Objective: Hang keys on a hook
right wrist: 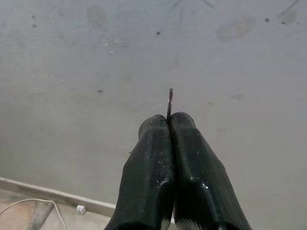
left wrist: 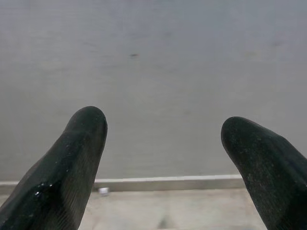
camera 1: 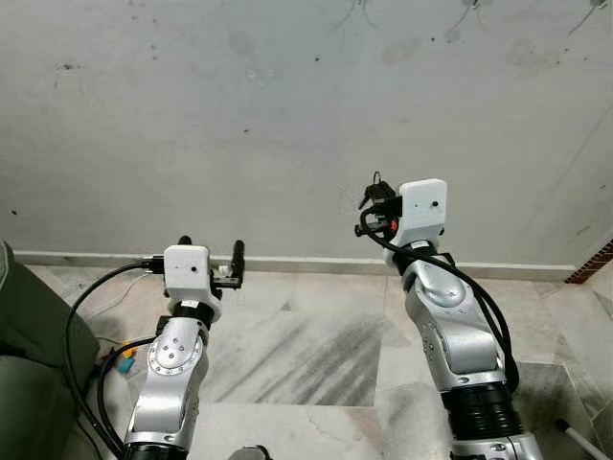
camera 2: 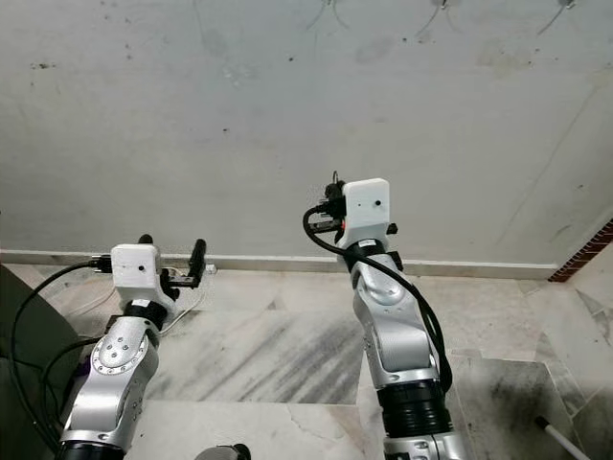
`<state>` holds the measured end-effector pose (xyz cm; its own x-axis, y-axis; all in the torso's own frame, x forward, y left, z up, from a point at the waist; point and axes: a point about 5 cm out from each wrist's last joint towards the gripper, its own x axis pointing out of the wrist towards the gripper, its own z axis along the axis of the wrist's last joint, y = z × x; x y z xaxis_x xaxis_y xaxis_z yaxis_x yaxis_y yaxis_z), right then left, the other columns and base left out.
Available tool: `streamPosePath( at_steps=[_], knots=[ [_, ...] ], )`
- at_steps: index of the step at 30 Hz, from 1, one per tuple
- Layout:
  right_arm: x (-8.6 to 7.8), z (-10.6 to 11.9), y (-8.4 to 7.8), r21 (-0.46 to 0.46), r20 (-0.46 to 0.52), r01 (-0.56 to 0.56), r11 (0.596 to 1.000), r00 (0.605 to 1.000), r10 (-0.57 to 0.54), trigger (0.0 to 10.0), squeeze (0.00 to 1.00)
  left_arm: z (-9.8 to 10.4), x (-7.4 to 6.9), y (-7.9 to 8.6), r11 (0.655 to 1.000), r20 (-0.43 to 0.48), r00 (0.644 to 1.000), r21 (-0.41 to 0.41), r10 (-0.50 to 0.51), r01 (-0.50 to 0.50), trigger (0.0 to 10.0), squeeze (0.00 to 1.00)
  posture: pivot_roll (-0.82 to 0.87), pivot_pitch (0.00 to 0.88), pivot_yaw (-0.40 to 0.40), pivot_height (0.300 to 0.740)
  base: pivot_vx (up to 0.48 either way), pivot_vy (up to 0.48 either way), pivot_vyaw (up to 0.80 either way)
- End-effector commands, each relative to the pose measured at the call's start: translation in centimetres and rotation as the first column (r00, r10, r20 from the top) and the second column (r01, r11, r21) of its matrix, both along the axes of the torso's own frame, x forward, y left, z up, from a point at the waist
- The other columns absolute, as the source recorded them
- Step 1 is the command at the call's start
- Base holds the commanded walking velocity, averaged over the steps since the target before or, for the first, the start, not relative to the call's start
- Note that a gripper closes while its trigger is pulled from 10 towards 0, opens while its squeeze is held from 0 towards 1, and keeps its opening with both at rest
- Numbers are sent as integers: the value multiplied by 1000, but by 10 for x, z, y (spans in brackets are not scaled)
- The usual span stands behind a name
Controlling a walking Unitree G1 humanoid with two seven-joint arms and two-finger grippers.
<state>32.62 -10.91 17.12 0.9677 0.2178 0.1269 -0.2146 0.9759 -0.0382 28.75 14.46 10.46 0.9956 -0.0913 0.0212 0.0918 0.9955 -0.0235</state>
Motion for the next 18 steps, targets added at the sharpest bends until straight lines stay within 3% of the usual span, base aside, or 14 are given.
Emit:
streamPosePath(
  at_steps=[1, 5, 18],
  knots=[
    [-1, 2, 0, 5, 10, -4, 1000, 1000, 4, 10000, 0, 8, 3, -1, 1000, 21, 1000, -15, -18, 18, 10000, 0, 1, 112, 24, 740, 0, 0, 0],
    [-2, 3, 1, -7, 18, -13, 1000, 1000, 13, 10000, 0, 11, 5, -2, 1000, 34, 999, -22, -22, 23, 10000, 0, -2, 115, 21, 740, 0, 0, 0],
    [-4, 4, 9, -30, 39, -59, 998, 997, 61, 10000, 0, 10, 3, -2, 999, 37, 999, -44, -28, 30, 10000, 0, 8, 117, 19, 740, 349, 0, 0]
  ],
)
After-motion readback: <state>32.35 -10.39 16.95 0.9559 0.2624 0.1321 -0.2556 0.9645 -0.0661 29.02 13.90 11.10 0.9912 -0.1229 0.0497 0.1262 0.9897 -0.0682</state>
